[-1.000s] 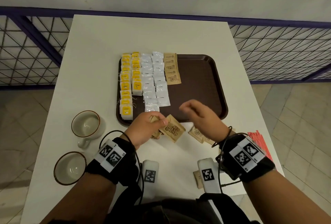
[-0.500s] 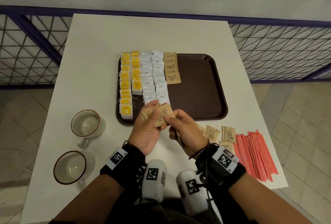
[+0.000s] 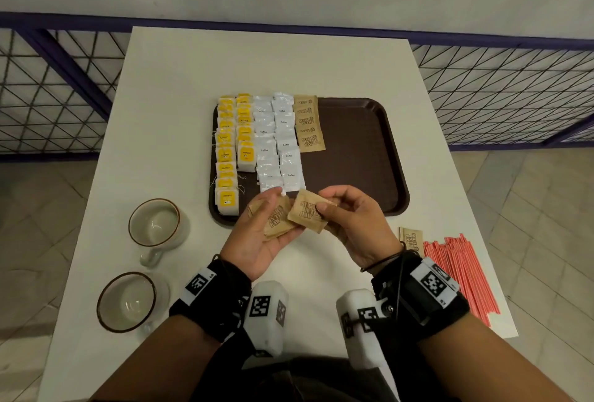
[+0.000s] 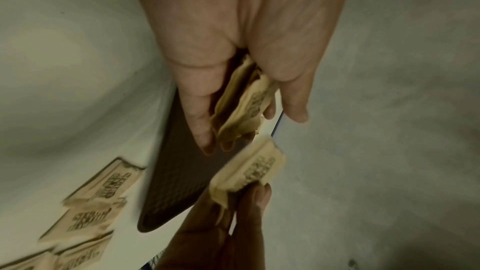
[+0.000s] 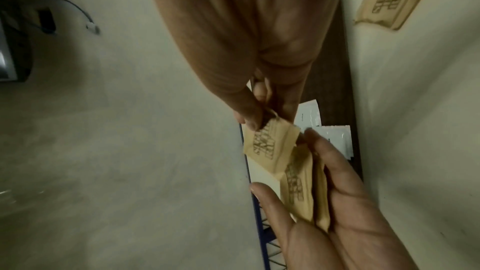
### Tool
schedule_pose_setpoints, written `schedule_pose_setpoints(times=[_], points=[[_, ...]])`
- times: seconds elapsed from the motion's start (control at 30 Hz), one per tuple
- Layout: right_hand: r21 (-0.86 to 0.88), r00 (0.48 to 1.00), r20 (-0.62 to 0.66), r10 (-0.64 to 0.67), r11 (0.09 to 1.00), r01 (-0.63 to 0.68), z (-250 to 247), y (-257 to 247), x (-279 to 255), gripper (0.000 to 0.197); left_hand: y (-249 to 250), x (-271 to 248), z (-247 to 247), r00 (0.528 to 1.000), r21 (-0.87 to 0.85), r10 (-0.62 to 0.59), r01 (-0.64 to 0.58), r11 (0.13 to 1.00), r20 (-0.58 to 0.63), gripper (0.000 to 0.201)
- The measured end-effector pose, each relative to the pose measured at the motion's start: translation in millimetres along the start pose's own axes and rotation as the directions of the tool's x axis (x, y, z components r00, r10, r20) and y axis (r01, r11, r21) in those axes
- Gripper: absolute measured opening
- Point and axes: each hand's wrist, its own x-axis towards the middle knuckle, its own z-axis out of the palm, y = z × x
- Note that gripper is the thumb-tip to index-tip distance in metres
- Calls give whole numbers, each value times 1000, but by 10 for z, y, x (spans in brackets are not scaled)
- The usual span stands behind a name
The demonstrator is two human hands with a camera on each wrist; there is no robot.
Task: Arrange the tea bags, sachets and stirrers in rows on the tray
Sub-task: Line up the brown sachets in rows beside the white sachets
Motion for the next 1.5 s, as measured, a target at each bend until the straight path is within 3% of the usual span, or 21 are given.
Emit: schedule_pose_setpoints(times=[0.1,0.17,0.23,0.27,0.33,0.37,0.43,0.5,0.57,0.63,0.77,0.83,0.9,0.97,1.0,1.1,1.17,1.27,1.37,1.5], points=[[-94,996,-41,-83,992,79,48,22,-12,16,-57,-19,54,996,17,-55,54,998,70,70],[-238,986,-40,-159,960,145,81,42,-9,18,-89,-24,61,989,11,-80,80,997,127,74],[-406,972,-9,-235,889,211,102,66,12,17,-105,-33,78,982,34,-97,92,995,160,63],[-506,951,25,-307,817,277,103,72,16,15,-106,-35,77,981,56,-98,90,994,167,55],[-687,880,178,-441,585,431,61,60,15,17,-92,-43,64,976,74,-112,100,992,186,51],[-744,862,290,-415,469,476,24,38,10,33,-79,-49,56,973,79,-117,103,992,201,57],[-798,860,469,-201,321,510,-21,-10,-5,77,-58,-54,42,967,121,-124,99,988,222,69],[-828,849,523,-77,191,528,-1,-5,-33,97,-58,-64,42,962,158,-146,111,981,230,77],[-811,812,574,-105,64,581,34,68,-44,86,-85,-67,50,957,173,-172,133,976,235,76],[-795,787,600,-144,3,607,49,136,-40,68,-113,-76,52,955,181,-187,146,972,230,68],[-812,804,579,-137,-12,583,92,218,-77,62,-179,-100,12,952,179,-185,144,973,243,65],[-810,807,578,-122,35,586,-1,212,-107,69,-217,-110,-16,959,161,-189,156,974,213,64],[-848,857,491,-153,139,511,-262,139,-132,75,-234,-107,-62,971,166,-197,173,971,138,60],[-913,931,328,-160,199,356,-656,43,-176,64,-223,-107,-126,979,211,-188,168,963,77,38],[-945,956,270,-117,160,286,-862,23,-218,56,-219,-104,-163,982,232,-180,163,959,53,28],[-977,971,158,181,-113,180,-1312,215,-415,48,-200,-101,-231,985,246,-174,168,955,4,16],[-972,955,143,261,-145,185,-1438,495,-551,53,-211,-83,-236,985,255,-173,167,952,-2,18],[-980,957,166,238,-69,187,-1407,857,-649,55,-245,-60,-185,985,275,-170,160,948,14,27],[-981,963,193,190,2,196,-1304,1013,-605,40,-286,-53,-119,984,283,-178,163,945,30,34],[-941,960,239,145,277,192,-1205,924,-525,13,-318,-48,-75,987,284,-161,148,947,20,32]])
